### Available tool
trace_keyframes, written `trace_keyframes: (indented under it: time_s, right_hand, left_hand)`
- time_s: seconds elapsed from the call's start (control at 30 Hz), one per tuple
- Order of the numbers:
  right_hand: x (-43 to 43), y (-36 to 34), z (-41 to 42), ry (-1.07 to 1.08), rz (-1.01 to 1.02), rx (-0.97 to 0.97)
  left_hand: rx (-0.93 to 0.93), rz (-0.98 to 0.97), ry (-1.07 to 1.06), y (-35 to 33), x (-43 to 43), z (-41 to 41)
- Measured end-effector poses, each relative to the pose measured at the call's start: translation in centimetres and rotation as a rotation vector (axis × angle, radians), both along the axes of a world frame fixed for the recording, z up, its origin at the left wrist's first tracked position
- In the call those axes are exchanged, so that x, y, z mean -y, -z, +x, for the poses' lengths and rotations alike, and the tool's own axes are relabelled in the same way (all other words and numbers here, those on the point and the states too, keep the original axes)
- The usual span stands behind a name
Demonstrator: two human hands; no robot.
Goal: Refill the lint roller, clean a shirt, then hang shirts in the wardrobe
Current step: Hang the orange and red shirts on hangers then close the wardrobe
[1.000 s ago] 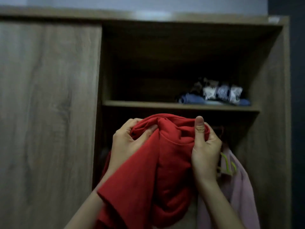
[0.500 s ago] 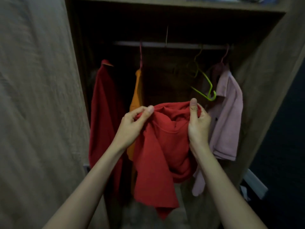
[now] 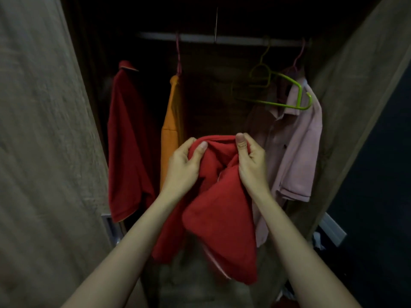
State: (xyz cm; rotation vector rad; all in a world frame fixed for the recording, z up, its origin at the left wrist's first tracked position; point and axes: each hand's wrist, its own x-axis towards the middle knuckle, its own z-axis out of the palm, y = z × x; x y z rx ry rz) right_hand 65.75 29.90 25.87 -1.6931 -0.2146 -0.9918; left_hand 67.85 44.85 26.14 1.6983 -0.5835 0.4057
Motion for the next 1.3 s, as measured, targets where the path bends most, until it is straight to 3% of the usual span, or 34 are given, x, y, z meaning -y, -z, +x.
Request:
trace_keyframes:
  time_s: [0.13, 0.23, 0.4, 0.63, 0.93, 1.03, 1.1, 1.3]
  right_hand:
    - [0.0, 0.8, 1.0, -0.031, 0.126, -0.022]
    - [0.1, 1.3, 0.9, -0.144, 0.207, -0.054]
    - [0.1, 3.3, 0.1, -0.246, 0.168, -0.149]
    - [0.9, 5.1, 0.4, -0.266, -0.005, -0.269]
    - [3.9, 8.0, 1.6, -0.282, 0.014, -0.497]
    - [4.9, 8.7, 1.0, -0.245, 0.052, -0.492]
    - [5.0, 8.2, 0.7, -0.167, 0.085, -0.431]
    - [4.7, 2.6, 1.4, 0.008, 0.231, -0.168]
  left_hand:
    - [-0.283, -0.343, 0.066, -1.1, 1.6, 0.4]
    - [-0.379, -0.404, 0.155, -1.0, 2.2, 1.0]
    - [-0.263, -0.283, 0.220, -1.7, 1.9, 2.7]
    - [-0.247, -0.220, 0.308, -4.2, 2.2, 4.2]
    - [-0.267, -0.415, 0.201, -6.3, 0.5, 6.3]
    - [-0.282, -0.439, 0.140, -5.9, -0.8, 7.3]
    - [-0.234, -0.380, 0.040, -5.1, -1.3, 7.6]
    - [0.062, 0.049, -0.204, -2.9, -2.0, 6.9]
